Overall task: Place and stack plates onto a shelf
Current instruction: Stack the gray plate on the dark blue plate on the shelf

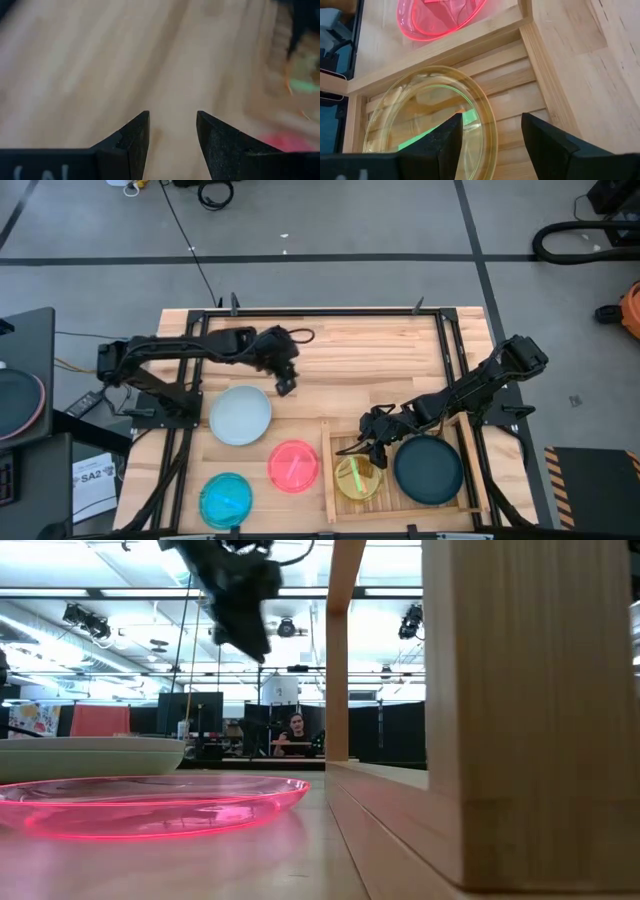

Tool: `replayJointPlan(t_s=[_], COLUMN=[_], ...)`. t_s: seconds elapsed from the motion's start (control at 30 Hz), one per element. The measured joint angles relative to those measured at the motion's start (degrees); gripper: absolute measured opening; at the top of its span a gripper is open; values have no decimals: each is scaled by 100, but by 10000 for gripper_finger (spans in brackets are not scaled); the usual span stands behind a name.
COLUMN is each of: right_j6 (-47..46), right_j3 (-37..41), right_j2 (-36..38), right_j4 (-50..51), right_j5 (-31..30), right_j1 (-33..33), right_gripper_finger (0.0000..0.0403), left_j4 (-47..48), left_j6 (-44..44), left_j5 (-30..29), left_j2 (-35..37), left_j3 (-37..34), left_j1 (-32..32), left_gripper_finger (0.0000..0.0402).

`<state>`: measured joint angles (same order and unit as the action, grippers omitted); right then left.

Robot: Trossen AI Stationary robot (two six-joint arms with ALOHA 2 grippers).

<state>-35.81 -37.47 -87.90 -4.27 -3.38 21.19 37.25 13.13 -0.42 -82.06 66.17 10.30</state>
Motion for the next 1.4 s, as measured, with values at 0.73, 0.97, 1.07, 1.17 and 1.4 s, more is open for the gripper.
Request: replayJointPlan(t_s=[0.73,0.97,1.07,1.17,1.4], right_j6=[0,0,0,0,0], right_j3=[0,2,2,2,2], right_j2=[0,0,0,0,0], right_j4=[-43,-100,-118,-122,-182], right_j5=[0,0,0,0,0], right_j1=[2,0,0,0,0], right_gripper_finger=[208,209,208,208,208], left_j4=[2332,2118,2063,2082,2075], left_j6=[3252,4343,4519,4631,4631], left_j5=[-1449,-2357,-2587,-2697,-2676], left_j2=[165,-322,-643,-978,-1596], left_j3=[-6,3,4,-4,-4], left_j1=[-3761,-4390,-4433,-4364,-3969], left_gripper_finger=[169,169,169,169,169])
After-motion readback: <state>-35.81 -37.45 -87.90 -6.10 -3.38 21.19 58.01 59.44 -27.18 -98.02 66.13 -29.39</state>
